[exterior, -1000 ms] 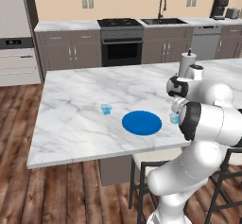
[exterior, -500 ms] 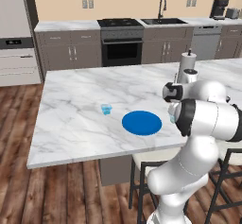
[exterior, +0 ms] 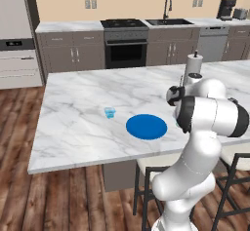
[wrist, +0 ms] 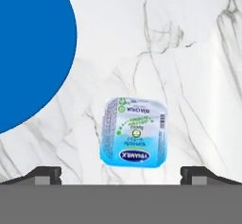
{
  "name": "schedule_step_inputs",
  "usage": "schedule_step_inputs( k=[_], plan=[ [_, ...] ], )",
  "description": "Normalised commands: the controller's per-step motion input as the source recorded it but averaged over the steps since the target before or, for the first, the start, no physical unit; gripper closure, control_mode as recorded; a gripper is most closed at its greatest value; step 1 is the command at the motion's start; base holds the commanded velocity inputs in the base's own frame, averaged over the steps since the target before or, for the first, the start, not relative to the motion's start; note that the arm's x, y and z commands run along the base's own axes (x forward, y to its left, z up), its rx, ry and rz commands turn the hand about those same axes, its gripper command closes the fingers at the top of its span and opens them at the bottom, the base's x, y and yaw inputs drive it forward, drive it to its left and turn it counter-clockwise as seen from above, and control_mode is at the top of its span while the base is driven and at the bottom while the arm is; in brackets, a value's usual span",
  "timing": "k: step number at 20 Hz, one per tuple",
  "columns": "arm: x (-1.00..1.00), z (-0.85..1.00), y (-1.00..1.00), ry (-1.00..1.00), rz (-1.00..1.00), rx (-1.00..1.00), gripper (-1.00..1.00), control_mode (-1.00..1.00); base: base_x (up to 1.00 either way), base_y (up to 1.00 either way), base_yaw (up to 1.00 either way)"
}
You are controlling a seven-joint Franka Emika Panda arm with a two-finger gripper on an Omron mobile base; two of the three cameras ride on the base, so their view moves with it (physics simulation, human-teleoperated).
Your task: Place two yogurt containers on each plate.
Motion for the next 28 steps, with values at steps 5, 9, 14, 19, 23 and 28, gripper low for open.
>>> schedule_step_inputs(
  k=[5, 9, 14, 19, 23, 28],
  plan=[
    [0.15, -0.11, -0.02, 0.0, 0.0, 0.0, -1.0, -1.0, 0.0, 0.0, 0.0],
    [0.06, -0.1, -0.01, 0.0, 0.0, 0.0, -1.0, -1.0, 0.0, 0.0, 0.0],
    [0.02, -0.14, 0.0, 0.0, -0.01, 0.0, -1.0, -1.0, 0.0, 0.0, 0.0],
    [0.1, -0.19, 0.0, 0.0, 0.0, 0.0, -1.0, -1.0, 0.0, 0.0, 0.0],
    [0.06, -0.14, -0.02, 0.0, 0.0, 0.0, -1.0, -1.0, 0.0, 0.0, 0.0],
    [0.01, -0.12, -0.02, 0.0, 0.0, 0.0, -1.0, -1.0, 0.0, 0.0, 0.0]
  ],
)
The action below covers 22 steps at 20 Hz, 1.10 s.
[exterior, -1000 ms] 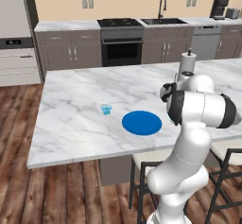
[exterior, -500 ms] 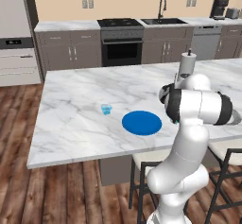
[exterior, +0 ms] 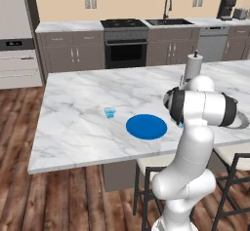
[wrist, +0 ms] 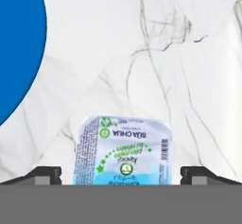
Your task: Place two yogurt containers on each plate.
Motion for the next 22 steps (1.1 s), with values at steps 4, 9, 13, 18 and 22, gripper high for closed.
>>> schedule_step_inputs(
  k=[4, 9, 13, 18, 22],
  plan=[
    [0.0, -0.13, -0.05, 0.0, 0.0, 0.0, -1.0, -1.0, 0.0, 0.0, 0.0],
    [0.0, -0.14, -0.02, 0.0, 0.0, 0.0, -1.0, -1.0, 0.0, 0.0, 0.0],
    [0.02, -0.13, 0.0, 0.0, 0.0, 0.0, -1.0, -1.0, 0.0, 0.0, 0.0],
    [0.02, -0.08, 0.0, 0.0, 0.0, 0.03, -1.0, -1.0, 0.0, 0.0, 0.0],
    [0.01, -0.07, 0.0, 0.0, 0.0, 0.04, -1.0, -1.0, 0.0, 0.0, 0.0]
  ],
)
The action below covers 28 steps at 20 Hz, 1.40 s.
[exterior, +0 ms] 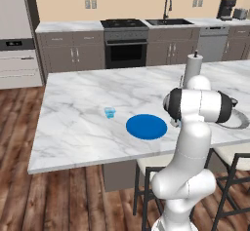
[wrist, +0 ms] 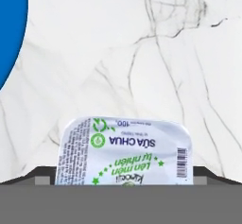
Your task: Place two yogurt containers on each plate.
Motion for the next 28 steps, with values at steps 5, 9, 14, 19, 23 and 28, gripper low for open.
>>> schedule_step_inputs(
  k=[5, 9, 14, 19, 23, 28],
  plan=[
    [0.0, -0.06, 0.0, 0.0, 0.0, 0.03, -1.0, -1.0, 0.0, 0.0, 0.0],
    [0.0, -0.02, 0.0, 0.0, 0.0, 0.03, 1.0, -1.0, 0.0, 0.0, 0.0],
    [0.0, 0.0, 0.0, 0.0, 0.0, 0.03, 1.0, -1.0, 0.0, 0.0, 0.0],
    [-0.09, 0.14, 0.06, 0.0, 0.0, 0.04, 1.0, -1.0, 0.0, 0.0, 0.0],
    [-0.29, 0.31, 0.34, 0.0, -0.04, 0.06, 1.0, -1.0, 0.0, 0.0, 0.0],
    [-0.32, 0.27, 0.57, -0.01, -0.06, 0.02, 1.0, -1.0, 0.0, 0.0, 0.0]
  ],
)
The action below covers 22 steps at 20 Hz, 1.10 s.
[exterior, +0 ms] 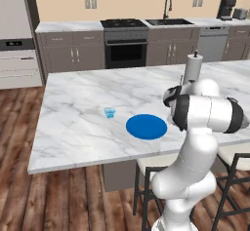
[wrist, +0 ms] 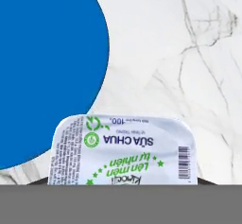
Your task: Place two yogurt containers on each plate.
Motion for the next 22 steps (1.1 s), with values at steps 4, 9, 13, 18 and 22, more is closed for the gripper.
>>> schedule_step_inputs(
  k=[4, 9, 13, 18, 22],
  plan=[
    [-0.31, 0.13, 0.62, -0.01, -0.05, 0.01, 1.0, -1.0, 0.0, 0.0, 0.0],
    [-0.15, 0.02, 0.88, -0.06, -0.06, 0.0, 1.0, -1.0, 0.0, 0.0, 0.0],
    [0.05, 0.01, 0.92, -0.05, -0.05, 0.0, 1.0, -1.0, 0.0, 0.0, 0.0],
    [0.36, 0.01, 0.71, 0.0, -0.04, 0.03, 1.0, -1.0, 0.0, 0.0, 0.0],
    [0.44, -0.03, 0.51, 0.0, -0.01, 0.04, 1.0, -1.0, 0.0, 0.0, 0.0]
  ],
)
